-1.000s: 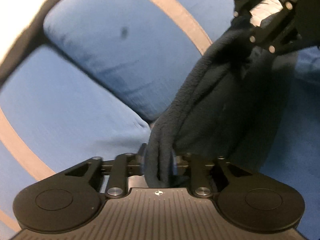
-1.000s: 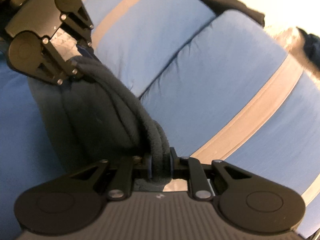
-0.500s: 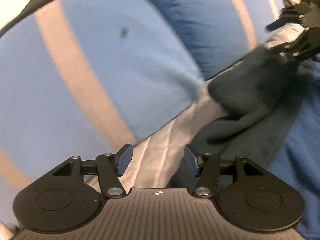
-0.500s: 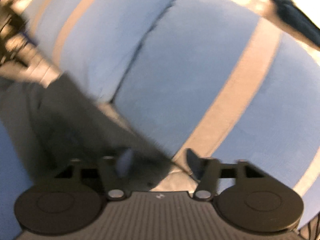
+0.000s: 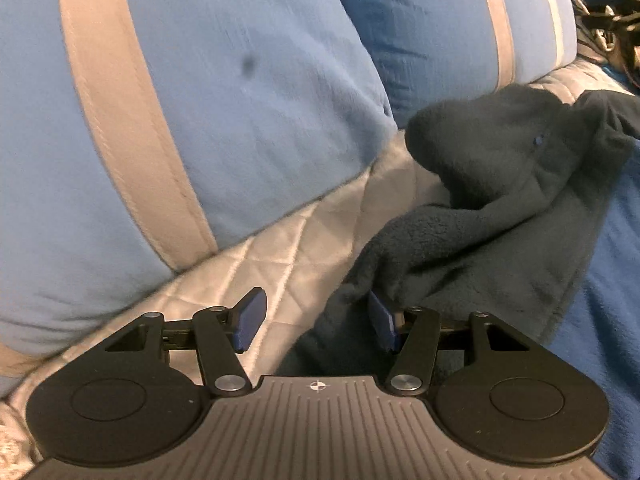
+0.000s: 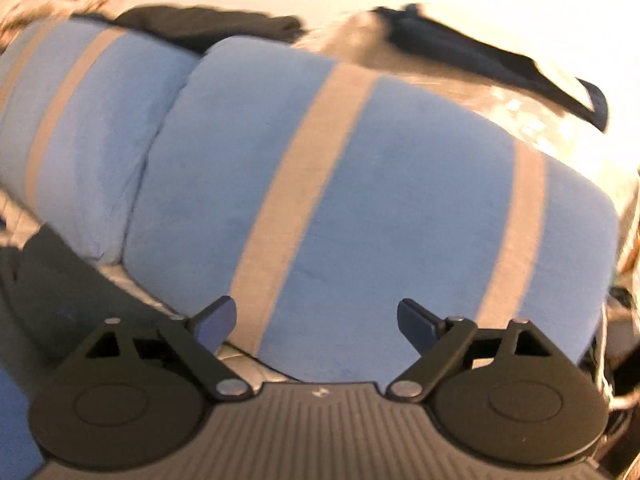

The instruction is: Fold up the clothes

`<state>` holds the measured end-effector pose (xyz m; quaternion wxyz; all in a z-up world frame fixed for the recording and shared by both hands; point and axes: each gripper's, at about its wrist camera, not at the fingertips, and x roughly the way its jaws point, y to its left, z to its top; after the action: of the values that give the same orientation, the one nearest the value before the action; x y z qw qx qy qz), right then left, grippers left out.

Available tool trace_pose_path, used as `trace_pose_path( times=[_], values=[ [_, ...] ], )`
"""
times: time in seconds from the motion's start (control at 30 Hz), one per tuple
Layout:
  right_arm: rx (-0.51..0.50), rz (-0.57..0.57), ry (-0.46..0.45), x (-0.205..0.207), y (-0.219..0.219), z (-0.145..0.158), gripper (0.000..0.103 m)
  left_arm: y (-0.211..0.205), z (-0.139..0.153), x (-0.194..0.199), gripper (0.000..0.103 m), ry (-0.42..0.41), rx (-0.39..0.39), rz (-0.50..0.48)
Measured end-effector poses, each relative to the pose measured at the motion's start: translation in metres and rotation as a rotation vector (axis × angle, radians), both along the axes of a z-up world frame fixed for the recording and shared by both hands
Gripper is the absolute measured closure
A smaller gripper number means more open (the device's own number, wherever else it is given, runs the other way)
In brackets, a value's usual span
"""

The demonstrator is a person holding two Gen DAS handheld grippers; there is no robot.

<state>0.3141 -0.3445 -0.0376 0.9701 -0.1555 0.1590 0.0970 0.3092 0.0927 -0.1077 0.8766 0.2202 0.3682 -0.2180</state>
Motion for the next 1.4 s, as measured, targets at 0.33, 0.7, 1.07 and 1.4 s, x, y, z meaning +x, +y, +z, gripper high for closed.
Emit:
trace_pose_path(
  times=[0.33, 0.7, 1.07, 1.4],
  values=[
    [-0.04, 0.05, 0.197, 0.019, -0.048, -0.012, 0.0, 0.018, 0.001, 0.01, 0.087, 0.208, -0.191, 0.069],
    [-0.329, 0.162, 0.364, 0.04, -0.014, -0.083, 0.0, -0.011, 0.011, -0.007, 0.088, 0.049, 0.075, 0.176],
    [-0.305, 0.21, 0.411, 0.058, -0.012, -0.092, 0.003, -0.021, -0.006, -0.01, 0.088, 0.003, 0.113, 0.195],
    [-0.234, 0.355, 0.543, 0.056, -0.004, -0.091, 0.078, -0.031, -0.004, -0.023, 0.089, -0.089, 0.174, 0.188]
  ],
)
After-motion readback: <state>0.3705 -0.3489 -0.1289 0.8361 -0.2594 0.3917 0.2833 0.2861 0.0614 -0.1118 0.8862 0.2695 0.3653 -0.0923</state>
